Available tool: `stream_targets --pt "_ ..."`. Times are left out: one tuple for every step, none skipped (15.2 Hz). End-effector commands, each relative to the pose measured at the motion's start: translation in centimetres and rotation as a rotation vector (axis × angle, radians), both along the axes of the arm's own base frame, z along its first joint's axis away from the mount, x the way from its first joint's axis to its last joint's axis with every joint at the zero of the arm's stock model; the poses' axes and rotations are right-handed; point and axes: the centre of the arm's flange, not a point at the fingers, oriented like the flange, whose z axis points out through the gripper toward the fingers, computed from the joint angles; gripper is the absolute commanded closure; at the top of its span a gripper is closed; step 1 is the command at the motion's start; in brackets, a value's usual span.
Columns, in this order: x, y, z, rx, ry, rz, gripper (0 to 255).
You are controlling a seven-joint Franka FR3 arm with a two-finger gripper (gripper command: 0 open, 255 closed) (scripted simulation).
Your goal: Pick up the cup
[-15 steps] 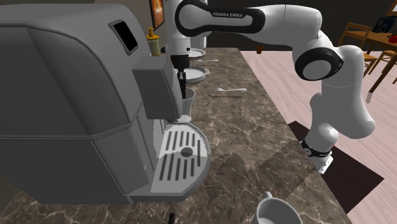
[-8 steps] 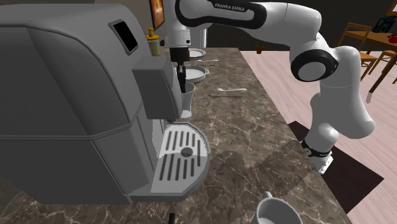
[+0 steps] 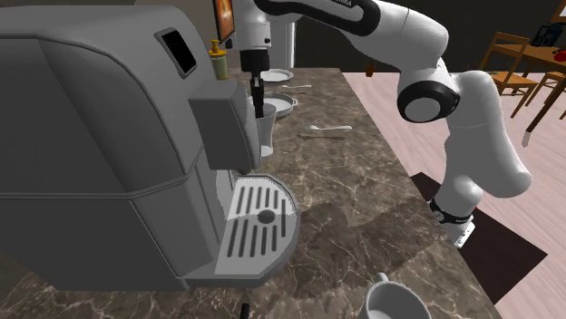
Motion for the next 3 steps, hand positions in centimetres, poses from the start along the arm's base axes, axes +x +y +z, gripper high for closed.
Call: stream_targets --pt "-0.02 0.0 1.0 0.0 0.0 0.001 255" --pt "-0.03 0.0 1.08 0.0 0.0 0.001 255" --pt "-0.02 0.0 1.08 0.0 0.0 0.001 255"
